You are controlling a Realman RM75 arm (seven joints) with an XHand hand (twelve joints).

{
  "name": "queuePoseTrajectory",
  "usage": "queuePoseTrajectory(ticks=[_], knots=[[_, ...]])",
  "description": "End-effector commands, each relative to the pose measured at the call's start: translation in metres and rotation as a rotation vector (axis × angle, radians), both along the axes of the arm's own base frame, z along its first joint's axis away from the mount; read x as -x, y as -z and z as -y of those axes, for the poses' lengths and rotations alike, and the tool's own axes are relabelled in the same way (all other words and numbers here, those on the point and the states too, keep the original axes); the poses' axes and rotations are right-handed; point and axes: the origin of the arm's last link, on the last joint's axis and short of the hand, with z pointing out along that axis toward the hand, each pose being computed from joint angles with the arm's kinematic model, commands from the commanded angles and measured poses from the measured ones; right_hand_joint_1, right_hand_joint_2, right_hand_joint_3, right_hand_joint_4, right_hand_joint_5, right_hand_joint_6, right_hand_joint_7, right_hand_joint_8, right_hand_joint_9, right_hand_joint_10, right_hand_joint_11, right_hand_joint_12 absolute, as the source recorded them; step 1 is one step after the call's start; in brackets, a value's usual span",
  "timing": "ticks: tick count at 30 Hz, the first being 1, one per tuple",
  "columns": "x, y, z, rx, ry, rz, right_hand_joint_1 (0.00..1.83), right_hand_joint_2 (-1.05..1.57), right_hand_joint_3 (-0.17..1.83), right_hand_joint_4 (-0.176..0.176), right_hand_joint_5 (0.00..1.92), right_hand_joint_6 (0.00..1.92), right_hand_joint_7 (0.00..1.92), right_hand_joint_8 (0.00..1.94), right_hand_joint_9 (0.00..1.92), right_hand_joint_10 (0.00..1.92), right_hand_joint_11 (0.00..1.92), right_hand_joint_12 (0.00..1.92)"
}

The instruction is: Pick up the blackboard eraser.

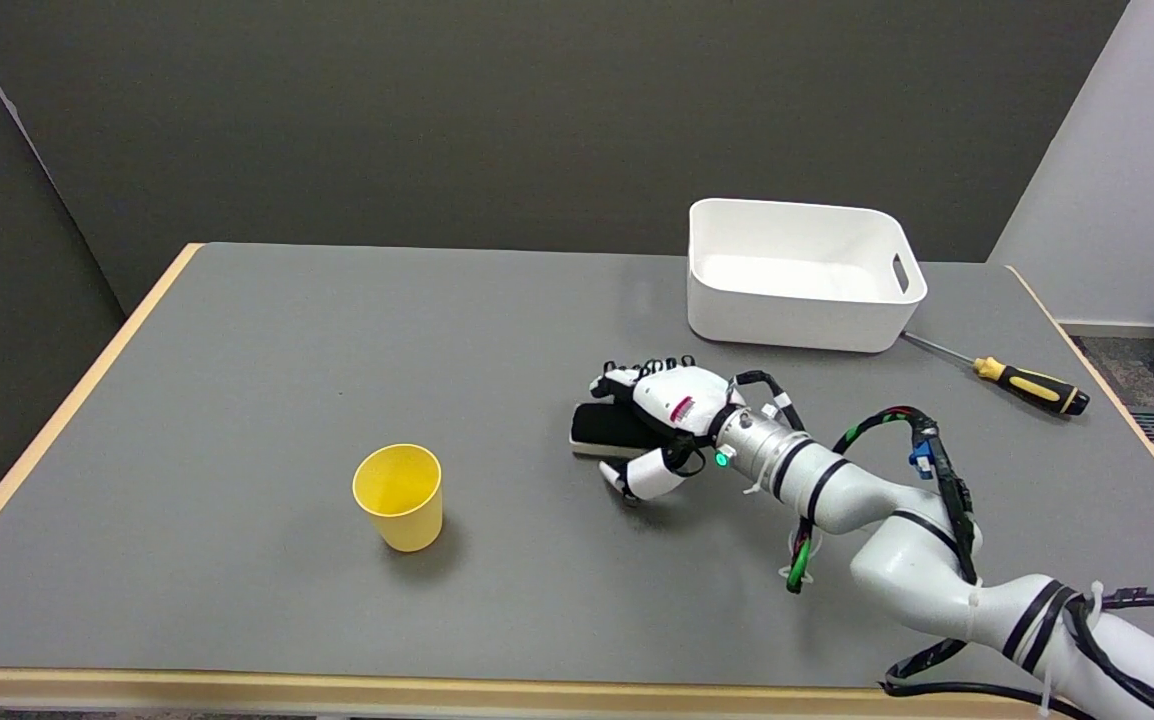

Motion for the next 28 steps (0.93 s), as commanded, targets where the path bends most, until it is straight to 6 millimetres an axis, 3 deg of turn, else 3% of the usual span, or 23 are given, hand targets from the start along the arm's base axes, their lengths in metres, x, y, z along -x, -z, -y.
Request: queuePoseTrajectory(ticks=[1, 2, 3, 4, 9, 12, 18, 22, 28], knots=[[0.005, 0.015, -0.007, -0.063, -0.269, -0.049, 1.05, 1.26, 0.18, -0.176, 0.47, 1.28, 0.54, 1.85, 0.53, 1.90, 0.19, 1.92], [-0.043, 0.078, -0.032, -0.156, -0.402, 0.241, 1.09, 1.32, 0.07, -0.176, 0.55, 1.46, 0.61, 1.91, 0.61, 1.92, 0.18, 1.92], [-0.005, 0.026, -0.011, -0.066, -0.328, 0.017, 1.06, 1.21, 0.25, -0.176, 0.60, 1.52, 0.64, 1.90, 0.68, 1.92, 0.18, 1.92], [0.001, 0.013, -0.007, -0.040, -0.316, -0.015, 1.04, 1.14, 0.37, -0.176, 0.64, 1.55, 0.68, 1.90, 0.74, 1.92, 0.20, 1.92], [-0.015, 0.005, -0.005, -0.007, -0.382, 0.041, 1.05, 1.10, 0.41, -0.176, 0.67, 1.52, 0.75, 1.94, 0.81, 1.92, 0.29, 1.92], [-0.029, -0.004, 0.000, 0.012, -0.430, 0.015, 1.05, 1.09, 0.41, -0.176, 0.68, 1.51, 0.77, 1.94, 0.83, 1.92, 0.31, 1.92], [-0.092, -0.020, 0.011, 0.049, -0.630, -0.026, 1.06, 1.08, 0.42, -0.176, 0.69, 1.50, 0.80, 1.94, 0.85, 1.92, 0.35, 1.92], [-0.131, -0.062, 0.023, 0.159, -0.716, -0.100, 1.06, 1.08, 0.42, -0.176, 0.69, 1.50, 0.80, 1.94, 0.85, 1.92, 0.36, 1.92], [-0.159, -0.128, 0.042, 0.344, -0.721, -0.063, 1.06, 1.07, 0.42, -0.176, 0.70, 1.48, 0.81, 1.94, 0.87, 1.92, 0.35, 1.92]])
